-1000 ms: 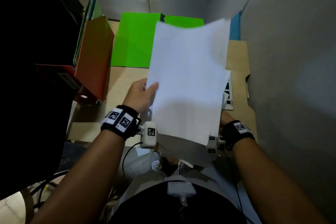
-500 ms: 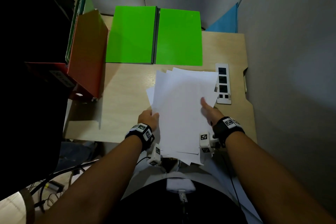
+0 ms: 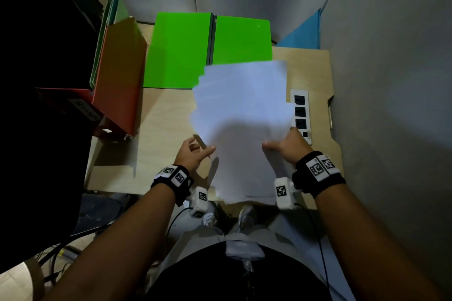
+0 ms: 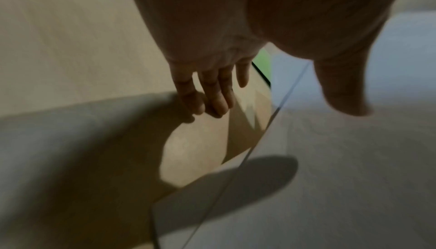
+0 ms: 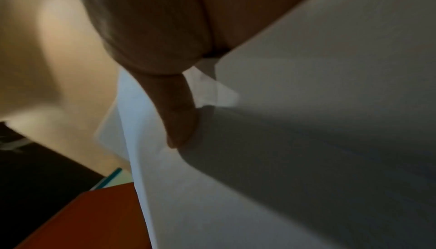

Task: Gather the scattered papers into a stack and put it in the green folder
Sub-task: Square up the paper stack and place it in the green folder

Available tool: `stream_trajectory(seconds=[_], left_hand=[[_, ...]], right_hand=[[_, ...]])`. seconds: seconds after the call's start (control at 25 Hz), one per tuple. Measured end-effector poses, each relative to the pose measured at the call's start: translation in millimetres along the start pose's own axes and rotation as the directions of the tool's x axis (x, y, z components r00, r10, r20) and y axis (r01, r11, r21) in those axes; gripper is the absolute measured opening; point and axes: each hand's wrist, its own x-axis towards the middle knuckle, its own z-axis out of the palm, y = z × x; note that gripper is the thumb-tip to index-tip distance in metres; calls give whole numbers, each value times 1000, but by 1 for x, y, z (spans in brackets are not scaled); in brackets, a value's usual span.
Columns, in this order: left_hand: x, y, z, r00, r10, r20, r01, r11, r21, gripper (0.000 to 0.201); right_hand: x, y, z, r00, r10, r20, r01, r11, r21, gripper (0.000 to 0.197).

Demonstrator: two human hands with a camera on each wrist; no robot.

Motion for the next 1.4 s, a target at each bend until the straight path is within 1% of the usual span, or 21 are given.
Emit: stream_trajectory(seconds=[0.04, 0.08, 0.12, 0.2, 0.24, 0.28, 0.32, 0.36, 0.44, 0.48, 0.52, 0.6, 0.72, 0.8, 0.88, 0.96, 1.08, 1.2, 1.28, 1.32, 1.4], left_hand=[[0, 9, -2, 999, -4, 52, 8, 996, -84, 103], [-2, 20, -4, 995, 26, 96, -11, 987, -158, 105], [-8, 36, -5, 990, 87, 111, -62, 974, -217, 95], [-23, 71, -6, 970, 240, 38, -223, 942, -249, 58], [-32, 89, -7, 953, 302, -10, -293, 917, -270, 45], [-42, 108, -9, 940, 339, -46, -337, 893, -297, 37], [-50, 122, -12, 925, 376, -64, -376, 871, -316, 31], [-55, 134, -13, 903, 424, -69, -423, 850, -314, 30], [-60, 149, -16, 851, 519, -79, -520, 814, -259, 32], [-60, 152, -15, 835, 543, -92, -547, 803, -237, 34], [-59, 153, -14, 824, 558, -101, -565, 795, -222, 36], [-52, 145, -10, 824, 557, -107, -567, 801, -194, 43], [-43, 118, 0, 877, 468, -106, -480, 862, -163, 52], [-43, 108, 5, 895, 433, -104, -445, 880, -164, 56], [-47, 110, 5, 890, 447, -91, -456, 865, -211, 58], [-55, 118, 1, 860, 499, -102, -507, 819, -268, 59], [-69, 128, 1, 822, 548, -155, -566, 755, -331, 70], [-75, 134, 2, 790, 577, -206, -611, 716, -337, 79], [-70, 132, 0, 788, 583, -197, -614, 723, -317, 84], [-66, 129, -1, 796, 573, -196, -605, 741, -290, 82], [-57, 116, 0, 835, 513, -200, -550, 793, -263, 78]], right_hand=[[-6, -13, -5, 996, -85, 30, 83, 995, 51, 43], [-11, -25, -10, 984, -165, 61, 159, 983, 94, 39], [-17, -41, -13, 972, -226, 68, 216, 967, 135, 42], [-16, -55, -19, 956, -284, 72, 264, 942, 207, 50], [-12, -56, -21, 961, -273, 48, 256, 940, 224, 52], [-10, -59, -21, 969, -246, 9, 238, 944, 229, 55], [-6, -59, -22, 975, -218, -36, 221, 955, 196, 59], [-1, -58, -23, 975, -208, -73, 217, 964, 153, 62], [2, -59, -22, 971, -199, -130, 214, 970, 117, 67], [4, -60, -21, 968, -190, -166, 213, 969, 129, 70], [5, -59, -19, 963, -167, -213, 199, 971, 136, 67], [8, -51, -11, 952, -137, -273, 183, 972, 150, 56], [12, -34, 5, 932, -148, -331, 208, 966, 154, 64], [14, -28, 10, 932, -118, -342, 173, 976, 133, 66], [15, -25, 9, 934, -77, -349, 138, 978, 156, 69], [17, -21, 7, 934, -101, -344, 172, 968, 182, 69], [13, -18, 7, 934, -120, -338, 206, 951, 231, 64], [12, -21, 2, 916, -154, -370, 272, 916, 294, 70], [15, -20, -2, 922, -154, -357, 263, 922, 283, 72], [17, -18, -3, 927, -152, -343, 251, 931, 265, 71], [18, -12, 0, 943, -145, -300, 221, 946, 237, 67]])
